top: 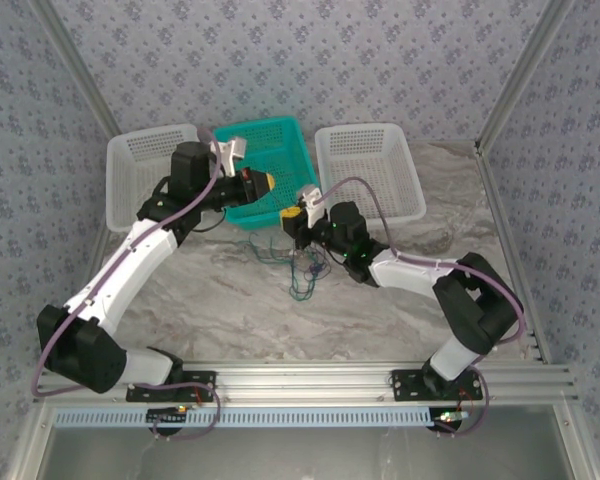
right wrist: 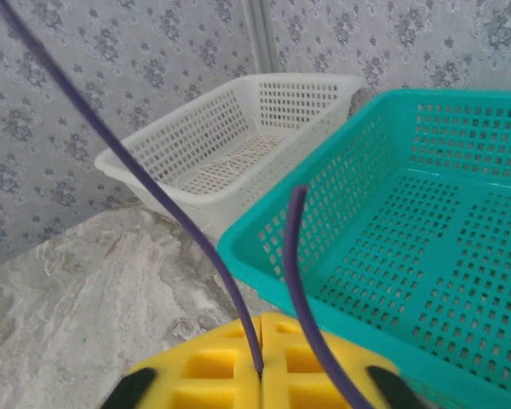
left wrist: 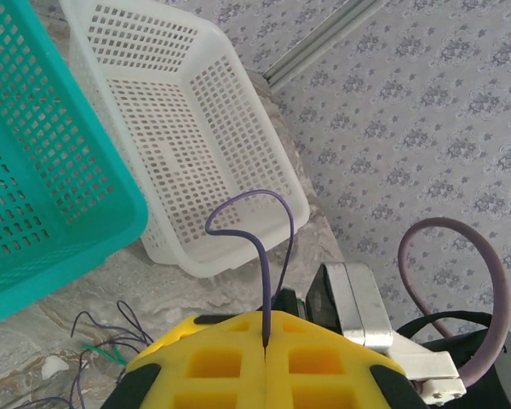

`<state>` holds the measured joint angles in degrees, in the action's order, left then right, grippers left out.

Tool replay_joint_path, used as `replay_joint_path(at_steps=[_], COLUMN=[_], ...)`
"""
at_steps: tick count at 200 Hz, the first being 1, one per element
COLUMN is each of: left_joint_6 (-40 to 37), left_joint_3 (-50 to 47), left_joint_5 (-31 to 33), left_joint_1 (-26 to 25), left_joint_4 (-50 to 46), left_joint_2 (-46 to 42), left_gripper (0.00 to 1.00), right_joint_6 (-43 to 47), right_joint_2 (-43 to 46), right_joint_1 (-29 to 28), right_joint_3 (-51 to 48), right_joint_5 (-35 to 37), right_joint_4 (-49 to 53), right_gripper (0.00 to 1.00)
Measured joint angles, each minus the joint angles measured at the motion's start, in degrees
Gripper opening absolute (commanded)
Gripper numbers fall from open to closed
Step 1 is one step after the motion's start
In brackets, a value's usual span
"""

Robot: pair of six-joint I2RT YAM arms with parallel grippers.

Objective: Untangle the cables

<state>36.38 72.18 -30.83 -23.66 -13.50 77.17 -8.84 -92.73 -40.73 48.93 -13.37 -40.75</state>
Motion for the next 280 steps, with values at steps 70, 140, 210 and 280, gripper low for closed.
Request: replay_joint_path(at_steps=[70,140,210,280], left_joint_6=[-5.1,12.9,25.3,26.2], left_joint_3=[-4.2,-29.7,-31.0,-28.0], left_joint_5=[6.4,9.6,6.9,6.8], left_joint_1=[0.0,-0.7,-6.5,-7.0], left_joint_4=[-3.6,4.7,23.0,27.1], left_joint_2=[-6.1,-11.2,0.5,6.9], left_gripper=[0.51,0.70,0.93,0.14], right_joint_6=[-8.0,-10.7,-11.5,-11.7], right_joint_2=[3.5,14.3,17.0,20.7], right_joint_1=[2.1,3.1,3.1,2.4], right_joint_3=[0.8,1.6,1.8,2.0], right_joint_5=[-2.6,-5.8,-6.7,-5.5], right_joint_4=[3.0,10.0,13.4,16.7], right_gripper=[0.00,0.00,0.00,0.00])
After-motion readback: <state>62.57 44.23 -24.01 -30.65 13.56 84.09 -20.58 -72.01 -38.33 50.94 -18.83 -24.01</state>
